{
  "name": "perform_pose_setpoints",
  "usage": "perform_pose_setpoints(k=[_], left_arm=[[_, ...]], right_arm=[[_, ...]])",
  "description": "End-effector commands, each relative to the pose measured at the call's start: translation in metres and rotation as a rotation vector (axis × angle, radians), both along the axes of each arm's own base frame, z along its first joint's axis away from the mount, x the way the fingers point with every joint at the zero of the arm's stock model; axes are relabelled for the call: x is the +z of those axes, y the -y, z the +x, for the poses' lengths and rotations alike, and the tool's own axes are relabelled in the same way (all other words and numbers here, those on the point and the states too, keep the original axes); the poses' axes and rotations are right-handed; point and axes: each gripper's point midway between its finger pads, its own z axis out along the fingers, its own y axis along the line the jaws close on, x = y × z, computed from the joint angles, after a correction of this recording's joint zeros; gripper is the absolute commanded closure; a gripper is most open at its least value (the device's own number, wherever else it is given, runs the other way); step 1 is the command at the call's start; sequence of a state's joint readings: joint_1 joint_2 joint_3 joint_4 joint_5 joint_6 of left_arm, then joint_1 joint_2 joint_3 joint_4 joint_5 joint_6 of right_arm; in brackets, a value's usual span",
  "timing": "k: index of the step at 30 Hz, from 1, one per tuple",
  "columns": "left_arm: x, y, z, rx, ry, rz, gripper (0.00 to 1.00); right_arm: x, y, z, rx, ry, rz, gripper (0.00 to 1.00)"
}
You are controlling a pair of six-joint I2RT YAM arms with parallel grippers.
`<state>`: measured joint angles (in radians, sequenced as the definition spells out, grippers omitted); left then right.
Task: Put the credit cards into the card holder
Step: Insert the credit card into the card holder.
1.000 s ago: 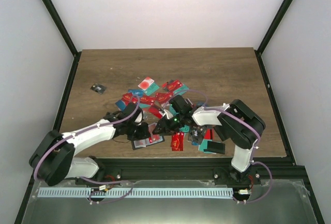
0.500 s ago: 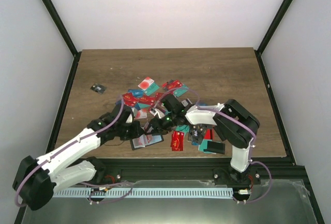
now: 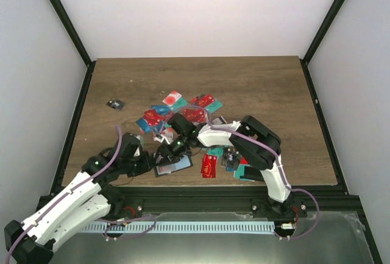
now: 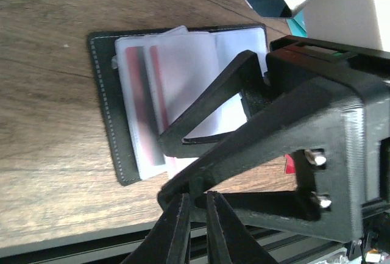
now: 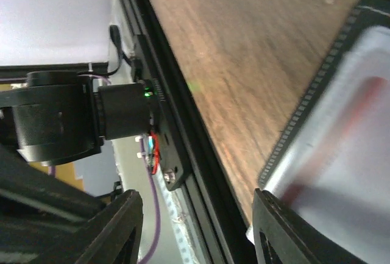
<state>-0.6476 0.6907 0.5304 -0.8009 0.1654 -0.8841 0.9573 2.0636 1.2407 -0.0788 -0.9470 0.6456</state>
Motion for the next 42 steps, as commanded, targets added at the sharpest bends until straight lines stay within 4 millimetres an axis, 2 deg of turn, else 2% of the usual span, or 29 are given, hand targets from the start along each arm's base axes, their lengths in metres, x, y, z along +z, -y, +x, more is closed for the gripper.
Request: perform_pose_setpoints(k=[1,5,9,13,18,22,29,35,38,42], left_arm=[[-0.007,-0.022,-0.010,0.081,-0.029,0.048,0.88],[-0.008,-0.024,-0.011,0.082,-0.026,0.054,0.87],[-0.011,-0.021,-0.008,0.064,-0.034,0.071,0.87],[-0.014,-0.019,-0.005,0.056,-0.033,0.078,0.87],[-0.018,-0.019,-0.002,0.051,-0.047,0.104,0.87],[-0.021,-0.020,-0.003,0.055,-0.060,0.117,0.87],[-0.024,-0.024,-0.007,0.068,-0.066,0.123,0.87],[-0.023,-0.025,-0.007,0.061,-0.070,0.134,0.87],[-0.020,-0.025,-0.006,0.053,-0.066,0.139,0.87],[-0.006,-0.021,-0.002,0.035,-0.031,0.120,0.85]], right_arm=[[0.040,-0.018,-0.006,0.105,0.009,0.147,0.48],[0.077,-0.022,-0.003,0.134,0.059,0.236,0.46],[0.093,-0.003,0.022,0.020,0.141,0.208,0.46],[0.072,0.029,0.052,-0.127,0.214,0.066,0.55],[0.035,0.042,0.045,-0.114,0.180,-0.022,0.65],[0.016,0.038,0.035,-0.091,0.129,-0.024,0.70],[-0.016,0.010,0.008,-0.003,0.074,-0.043,0.71],[-0.041,0.014,0.015,-0.044,0.093,-0.144,0.71],[-0.030,0.012,0.016,-0.037,0.098,-0.113,0.70],[0.021,0.000,0.014,0.003,0.115,0.032,0.67]])
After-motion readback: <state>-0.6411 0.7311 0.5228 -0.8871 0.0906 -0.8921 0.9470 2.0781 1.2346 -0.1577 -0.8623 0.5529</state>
